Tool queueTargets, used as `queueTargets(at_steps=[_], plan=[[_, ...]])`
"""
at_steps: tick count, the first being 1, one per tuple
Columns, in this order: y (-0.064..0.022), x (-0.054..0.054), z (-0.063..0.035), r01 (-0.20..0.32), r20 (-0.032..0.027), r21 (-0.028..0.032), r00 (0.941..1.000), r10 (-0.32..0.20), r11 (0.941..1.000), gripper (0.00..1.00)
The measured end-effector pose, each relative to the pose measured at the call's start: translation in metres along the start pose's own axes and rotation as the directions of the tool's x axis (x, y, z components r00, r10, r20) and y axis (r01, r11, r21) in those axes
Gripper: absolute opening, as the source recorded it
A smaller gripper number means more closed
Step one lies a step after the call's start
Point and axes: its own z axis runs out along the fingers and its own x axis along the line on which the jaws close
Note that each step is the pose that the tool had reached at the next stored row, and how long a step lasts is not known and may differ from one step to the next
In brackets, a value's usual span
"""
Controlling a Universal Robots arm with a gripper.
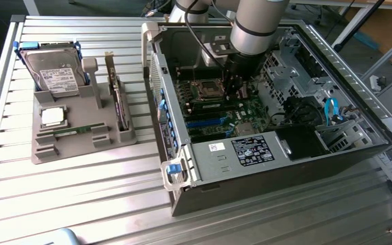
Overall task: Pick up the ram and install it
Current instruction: 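Insert the ram into the slot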
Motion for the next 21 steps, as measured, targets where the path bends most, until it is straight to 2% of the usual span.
queueTargets(at_steps=[21], plan=[[0.0005, 0.0001, 0.0054, 0.0, -0.0001, 0.0062, 1.0, 0.0, 1.0, 0.12]])
